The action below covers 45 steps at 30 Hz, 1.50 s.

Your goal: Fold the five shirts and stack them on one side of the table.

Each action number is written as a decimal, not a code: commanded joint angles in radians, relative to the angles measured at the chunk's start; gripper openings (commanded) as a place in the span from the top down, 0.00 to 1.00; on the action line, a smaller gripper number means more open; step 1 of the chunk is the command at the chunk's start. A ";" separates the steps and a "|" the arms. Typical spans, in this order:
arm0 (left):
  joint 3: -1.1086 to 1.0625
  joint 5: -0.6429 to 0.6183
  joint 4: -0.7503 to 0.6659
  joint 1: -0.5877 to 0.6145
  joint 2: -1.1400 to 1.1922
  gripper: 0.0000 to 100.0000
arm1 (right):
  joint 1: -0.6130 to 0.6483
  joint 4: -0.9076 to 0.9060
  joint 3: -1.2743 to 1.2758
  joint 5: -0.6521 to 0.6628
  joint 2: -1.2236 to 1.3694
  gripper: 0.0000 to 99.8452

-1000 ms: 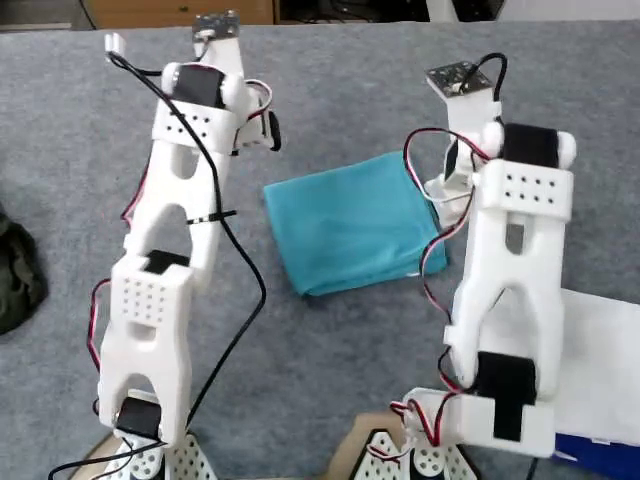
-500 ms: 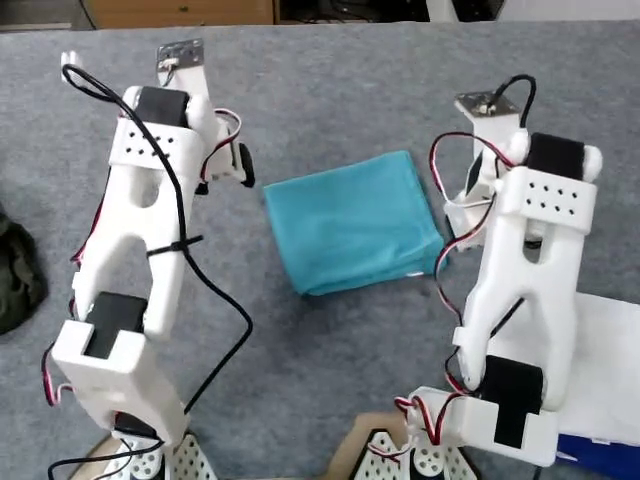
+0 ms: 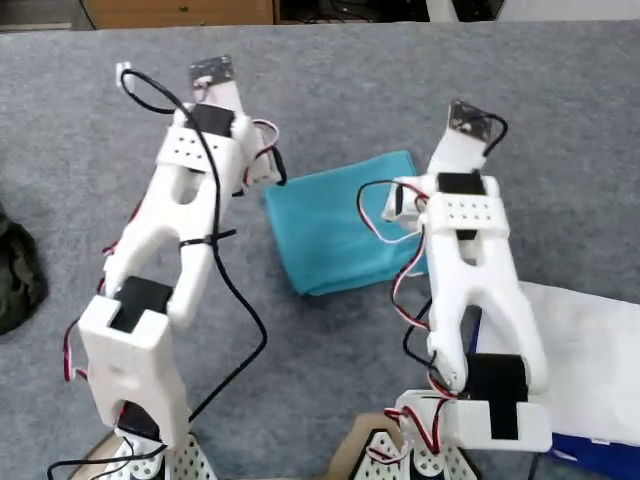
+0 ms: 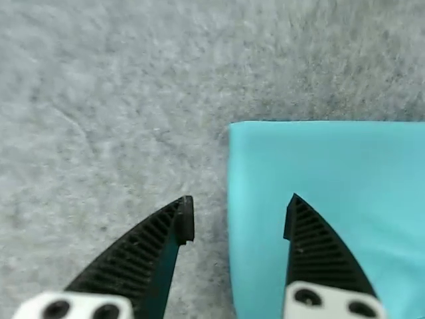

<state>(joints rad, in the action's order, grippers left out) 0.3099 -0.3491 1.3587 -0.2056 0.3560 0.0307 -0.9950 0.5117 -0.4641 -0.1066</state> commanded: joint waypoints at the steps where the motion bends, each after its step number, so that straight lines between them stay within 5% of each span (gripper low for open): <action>1: 0.087 -0.031 -0.002 -0.018 0.019 0.77 | -0.004 -0.005 0.007 -0.035 0.001 0.73; 15: 0.166 -0.048 0.006 -0.057 0.177 0.77 | -0.084 -0.012 0.056 -0.129 0.012 0.73; 24: 0.190 -0.049 -0.077 -0.054 0.274 0.77 | -0.047 0.172 0.079 -0.196 0.213 0.73; 45: 0.249 -0.048 -0.121 -0.046 0.401 0.77 | 0.035 0.117 -0.021 -0.270 0.338 0.73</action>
<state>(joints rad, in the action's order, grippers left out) 0.5186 -0.3890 1.2497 -0.2593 0.7595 0.0046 -0.8784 0.5025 -0.7204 0.2048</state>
